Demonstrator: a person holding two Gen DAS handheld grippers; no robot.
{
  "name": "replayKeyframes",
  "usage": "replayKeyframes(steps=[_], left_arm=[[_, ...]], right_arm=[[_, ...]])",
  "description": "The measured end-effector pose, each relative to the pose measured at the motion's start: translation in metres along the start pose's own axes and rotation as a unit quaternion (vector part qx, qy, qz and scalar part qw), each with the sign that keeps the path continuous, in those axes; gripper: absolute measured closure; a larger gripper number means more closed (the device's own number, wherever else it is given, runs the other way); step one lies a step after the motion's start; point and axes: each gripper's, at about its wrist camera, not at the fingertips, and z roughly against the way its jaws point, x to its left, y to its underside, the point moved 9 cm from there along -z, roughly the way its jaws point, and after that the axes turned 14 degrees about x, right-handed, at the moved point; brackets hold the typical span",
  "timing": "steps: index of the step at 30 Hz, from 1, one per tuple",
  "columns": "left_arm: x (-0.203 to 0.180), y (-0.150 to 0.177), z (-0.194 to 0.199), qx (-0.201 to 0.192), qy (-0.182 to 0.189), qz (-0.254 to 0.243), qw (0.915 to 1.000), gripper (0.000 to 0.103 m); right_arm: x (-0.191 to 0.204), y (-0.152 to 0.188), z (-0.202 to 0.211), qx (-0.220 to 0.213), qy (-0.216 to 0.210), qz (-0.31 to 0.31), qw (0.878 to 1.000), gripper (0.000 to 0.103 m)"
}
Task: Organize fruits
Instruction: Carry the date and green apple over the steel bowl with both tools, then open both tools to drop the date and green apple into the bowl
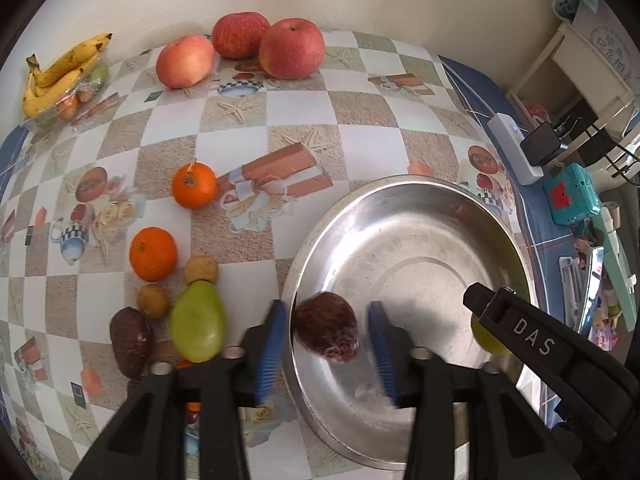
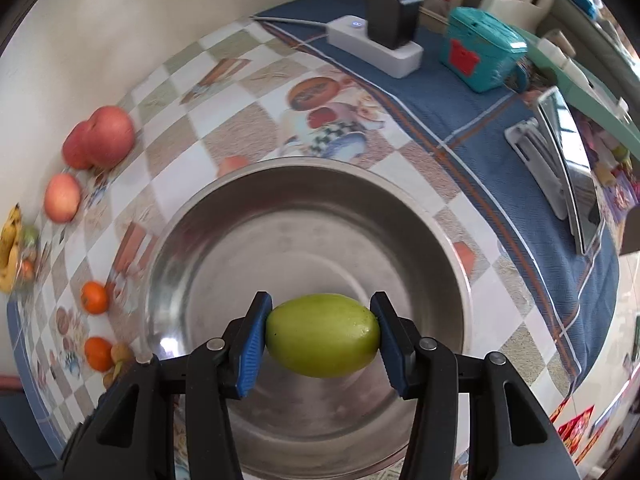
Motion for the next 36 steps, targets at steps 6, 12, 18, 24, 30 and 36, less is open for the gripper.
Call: replayKeyframes(steps=[6,12,18,24,30,36], left_arm=[[0.004,0.001,0.004,-0.005,0.004,0.006,1.0,0.036],[0.033,0.004,0.014,-0.014,-0.001,0.032,0.9994,0.017],[0.103,0.007,0.036,-0.053,-0.081,0.107,0.9895,0.0],[0.184,0.02,0.051,-0.074,-0.163,0.175,0.9681,0.0],[0.25,0.042,0.055,-0.063,-0.18,0.244,0.9509,0.0],[0.294,0.052,0.078,-0.087,-0.206,0.268,0.937,0.0]], right_arm=[[-0.008,0.001,-0.008,0.019,-0.031,-0.02,0.999,0.05],[0.0,-0.002,0.007,-0.009,-0.031,0.004,0.999,0.038],[0.016,0.004,0.011,-0.013,-0.041,0.037,0.998,0.015],[0.053,0.022,0.016,-0.011,-0.07,0.078,0.994,0.013],[0.111,0.05,0.018,-0.014,-0.093,0.165,0.982,0.013],[0.158,0.079,0.015,-0.018,-0.084,0.232,0.969,0.013]])
